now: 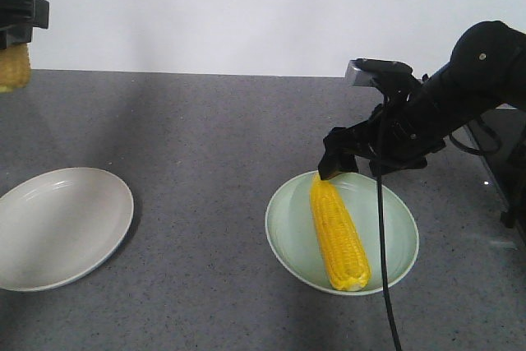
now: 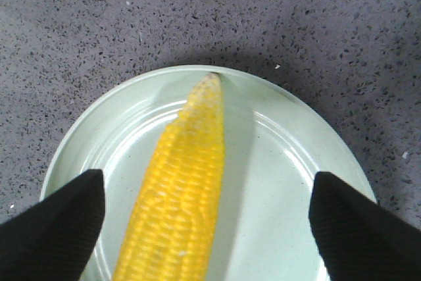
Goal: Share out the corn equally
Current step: 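Open the right gripper to release the cob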
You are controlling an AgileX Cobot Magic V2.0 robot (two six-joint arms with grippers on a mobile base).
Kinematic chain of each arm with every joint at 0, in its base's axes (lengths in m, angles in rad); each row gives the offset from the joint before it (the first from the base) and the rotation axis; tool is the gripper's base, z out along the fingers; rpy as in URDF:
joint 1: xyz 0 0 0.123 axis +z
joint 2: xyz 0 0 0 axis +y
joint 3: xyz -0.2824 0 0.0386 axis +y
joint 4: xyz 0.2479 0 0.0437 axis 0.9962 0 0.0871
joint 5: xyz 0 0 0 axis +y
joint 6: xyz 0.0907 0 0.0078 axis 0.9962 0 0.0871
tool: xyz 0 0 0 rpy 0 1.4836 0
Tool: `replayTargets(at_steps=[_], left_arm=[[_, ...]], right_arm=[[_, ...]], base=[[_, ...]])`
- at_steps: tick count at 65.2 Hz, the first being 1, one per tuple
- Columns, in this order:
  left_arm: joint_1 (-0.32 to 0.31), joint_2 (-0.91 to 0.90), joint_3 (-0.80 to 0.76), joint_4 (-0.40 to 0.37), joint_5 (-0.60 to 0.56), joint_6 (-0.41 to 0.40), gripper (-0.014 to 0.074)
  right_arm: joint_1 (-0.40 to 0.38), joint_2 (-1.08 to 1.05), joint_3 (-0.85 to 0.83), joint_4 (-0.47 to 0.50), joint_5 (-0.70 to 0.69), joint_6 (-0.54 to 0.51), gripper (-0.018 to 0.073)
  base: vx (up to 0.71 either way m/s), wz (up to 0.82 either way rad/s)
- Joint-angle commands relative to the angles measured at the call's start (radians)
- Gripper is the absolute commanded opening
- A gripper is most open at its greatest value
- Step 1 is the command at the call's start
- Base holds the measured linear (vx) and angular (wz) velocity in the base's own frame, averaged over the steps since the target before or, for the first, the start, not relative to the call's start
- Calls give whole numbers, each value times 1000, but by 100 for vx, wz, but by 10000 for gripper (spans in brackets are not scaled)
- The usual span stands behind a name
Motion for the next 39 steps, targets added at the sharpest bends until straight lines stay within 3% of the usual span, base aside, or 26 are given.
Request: replayTargets(at_steps=[1,26,39], left_arm=[[0,-26,-22,19,-61,-8,128],[0,-26,-22,12,-54,-9,128],[0,-26,-22,12,-44,-9,128]], right_arm=[[-5,-51,-32,13,-35,-2,611],[-5,-212,-30,-50,-25,14,578],[-5,-360,-30,-144,10,58,578]], base=[[0,0],[0,0],[0,0]])
